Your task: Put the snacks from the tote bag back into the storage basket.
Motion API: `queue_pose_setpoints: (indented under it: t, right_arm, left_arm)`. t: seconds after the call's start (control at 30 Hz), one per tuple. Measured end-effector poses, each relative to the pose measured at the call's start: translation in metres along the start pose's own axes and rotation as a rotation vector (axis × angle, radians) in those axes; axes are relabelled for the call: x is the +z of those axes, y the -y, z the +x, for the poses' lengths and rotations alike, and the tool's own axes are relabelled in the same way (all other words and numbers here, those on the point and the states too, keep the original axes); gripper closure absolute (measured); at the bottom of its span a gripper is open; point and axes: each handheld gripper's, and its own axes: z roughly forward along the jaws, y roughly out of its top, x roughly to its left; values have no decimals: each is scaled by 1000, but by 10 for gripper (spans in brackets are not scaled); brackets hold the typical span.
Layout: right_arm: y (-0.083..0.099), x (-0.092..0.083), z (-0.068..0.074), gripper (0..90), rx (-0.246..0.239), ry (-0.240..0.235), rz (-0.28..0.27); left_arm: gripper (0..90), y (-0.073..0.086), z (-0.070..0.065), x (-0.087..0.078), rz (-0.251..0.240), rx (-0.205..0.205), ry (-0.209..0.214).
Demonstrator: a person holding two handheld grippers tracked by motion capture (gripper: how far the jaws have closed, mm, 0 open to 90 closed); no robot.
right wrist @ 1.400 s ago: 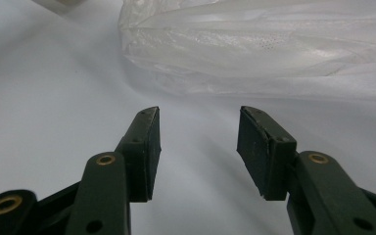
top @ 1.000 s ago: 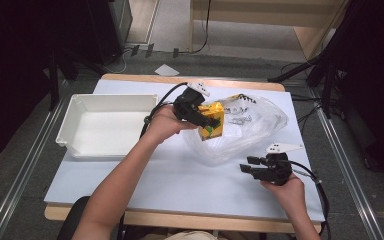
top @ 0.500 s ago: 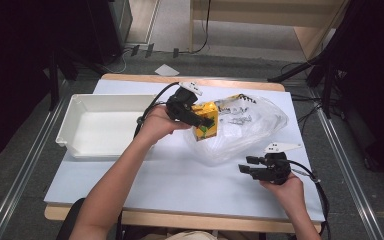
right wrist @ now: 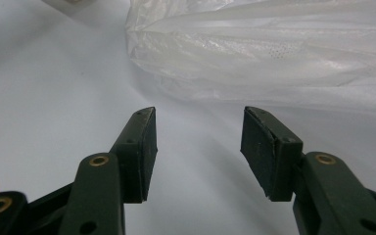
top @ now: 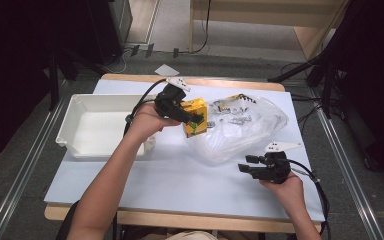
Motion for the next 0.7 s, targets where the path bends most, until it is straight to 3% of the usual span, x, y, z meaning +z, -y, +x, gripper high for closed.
queue_pose_setpoints:
  t: [0.7]
  right_arm:
    - [-2, 2, -1, 487, -4, -4, -4]
  left_arm:
    - [516, 23, 21, -41, -17, -71, -79]
